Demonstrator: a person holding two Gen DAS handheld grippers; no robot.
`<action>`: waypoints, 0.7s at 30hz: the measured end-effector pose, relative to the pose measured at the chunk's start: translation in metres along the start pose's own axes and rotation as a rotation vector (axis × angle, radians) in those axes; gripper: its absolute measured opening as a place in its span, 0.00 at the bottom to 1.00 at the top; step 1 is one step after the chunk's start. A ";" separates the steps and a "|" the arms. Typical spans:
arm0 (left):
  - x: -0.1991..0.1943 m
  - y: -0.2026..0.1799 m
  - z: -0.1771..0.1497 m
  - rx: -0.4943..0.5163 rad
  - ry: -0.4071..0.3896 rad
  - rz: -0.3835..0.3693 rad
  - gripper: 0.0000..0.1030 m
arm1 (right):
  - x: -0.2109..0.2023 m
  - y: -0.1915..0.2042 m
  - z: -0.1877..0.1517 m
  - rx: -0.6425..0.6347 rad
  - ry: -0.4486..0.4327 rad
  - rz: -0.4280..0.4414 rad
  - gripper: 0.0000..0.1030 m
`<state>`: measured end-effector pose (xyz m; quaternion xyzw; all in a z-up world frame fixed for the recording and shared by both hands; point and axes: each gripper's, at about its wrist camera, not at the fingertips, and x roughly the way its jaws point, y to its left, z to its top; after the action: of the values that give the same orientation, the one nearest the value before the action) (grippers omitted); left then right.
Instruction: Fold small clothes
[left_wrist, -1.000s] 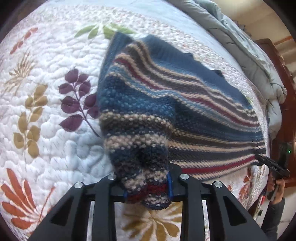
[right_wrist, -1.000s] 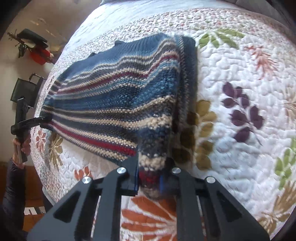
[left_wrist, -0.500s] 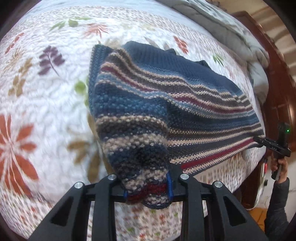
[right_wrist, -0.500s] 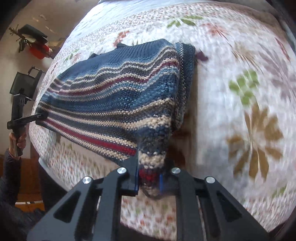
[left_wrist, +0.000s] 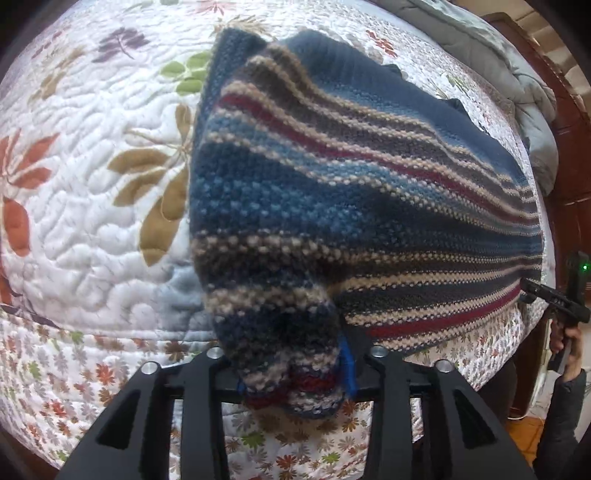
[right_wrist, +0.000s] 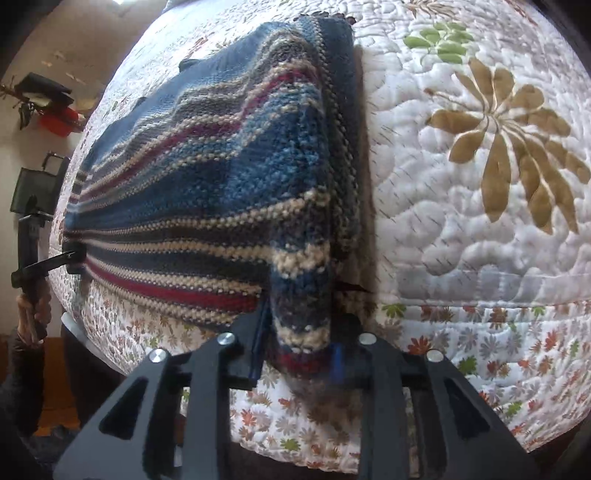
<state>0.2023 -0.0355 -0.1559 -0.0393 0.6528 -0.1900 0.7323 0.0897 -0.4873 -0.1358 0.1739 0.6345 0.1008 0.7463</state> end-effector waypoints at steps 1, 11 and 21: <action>-0.002 -0.001 -0.002 0.008 0.002 0.019 0.51 | -0.002 0.000 0.000 0.005 -0.003 0.009 0.33; -0.092 0.005 0.025 0.097 -0.216 0.274 0.65 | -0.080 0.014 0.032 -0.104 -0.159 -0.075 0.60; -0.040 -0.046 0.139 0.192 -0.170 0.210 0.65 | -0.029 0.037 0.179 -0.126 -0.153 -0.037 0.66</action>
<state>0.3240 -0.0915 -0.0839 0.0835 0.5679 -0.1701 0.8010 0.2626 -0.4874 -0.0705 0.1218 0.5711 0.1131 0.8039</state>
